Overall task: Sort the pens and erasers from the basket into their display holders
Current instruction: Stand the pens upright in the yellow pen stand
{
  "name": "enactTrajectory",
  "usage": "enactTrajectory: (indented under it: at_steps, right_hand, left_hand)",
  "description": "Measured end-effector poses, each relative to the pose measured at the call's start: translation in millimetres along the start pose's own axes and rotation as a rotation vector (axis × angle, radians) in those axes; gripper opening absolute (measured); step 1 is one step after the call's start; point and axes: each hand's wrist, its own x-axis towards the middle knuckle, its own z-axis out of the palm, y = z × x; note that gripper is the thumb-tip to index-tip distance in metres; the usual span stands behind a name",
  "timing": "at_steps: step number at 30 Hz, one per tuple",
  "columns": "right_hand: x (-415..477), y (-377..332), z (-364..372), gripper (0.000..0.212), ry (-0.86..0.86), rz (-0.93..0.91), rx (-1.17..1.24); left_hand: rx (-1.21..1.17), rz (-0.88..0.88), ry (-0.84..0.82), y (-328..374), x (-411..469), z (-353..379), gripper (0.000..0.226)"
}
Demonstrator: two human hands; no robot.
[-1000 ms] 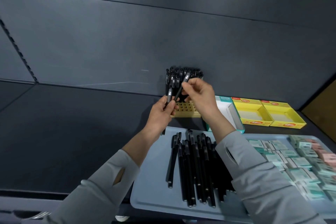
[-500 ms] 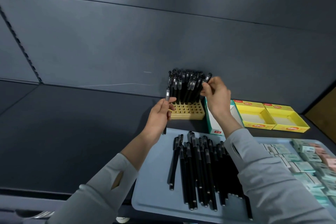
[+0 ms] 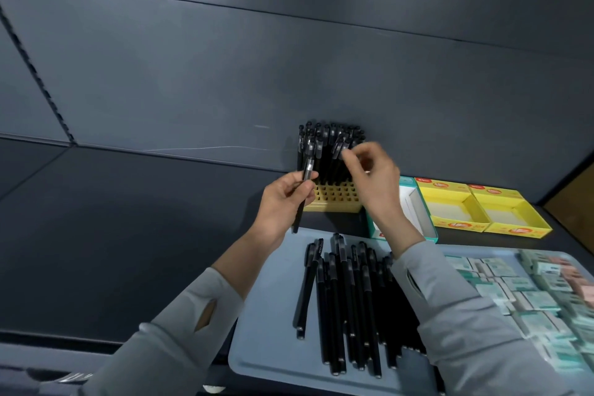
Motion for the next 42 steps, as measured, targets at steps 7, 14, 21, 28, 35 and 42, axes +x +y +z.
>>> enactTrajectory:
  at_steps: [7, 14, 21, 28, 35, 42]
  right_hand:
    - [-6, -12, -5, 0.013, -0.243, -0.066, 0.133]
    - [13, 16, -38, 0.015, 0.020, 0.139, 0.152]
    - [21, 20, -36, 0.017, 0.080, 0.102, 0.122]
    - [20, 18, -21, 0.017, -0.039, 0.051, 0.068]
    - [25, 17, -12, 0.016, -0.111, 0.028, -0.001]
    - [2, 11, -40, 0.018, -0.184, 0.085, -0.124]
  left_hand:
    - [0.163, 0.048, -0.032, -4, 5, 25, 0.015]
    - [1.101, 0.340, -0.107, -29, 16, 7, 0.034]
    - [1.296, 0.474, -0.092, -39, 19, -1, 0.056]
    - [1.296, 0.488, -0.085, -40, 19, -5, 0.053]
    - [1.266, 0.464, -0.144, -34, 15, -7, 0.040]
    - [1.185, 0.317, -0.051, -10, -18, -1, 0.047]
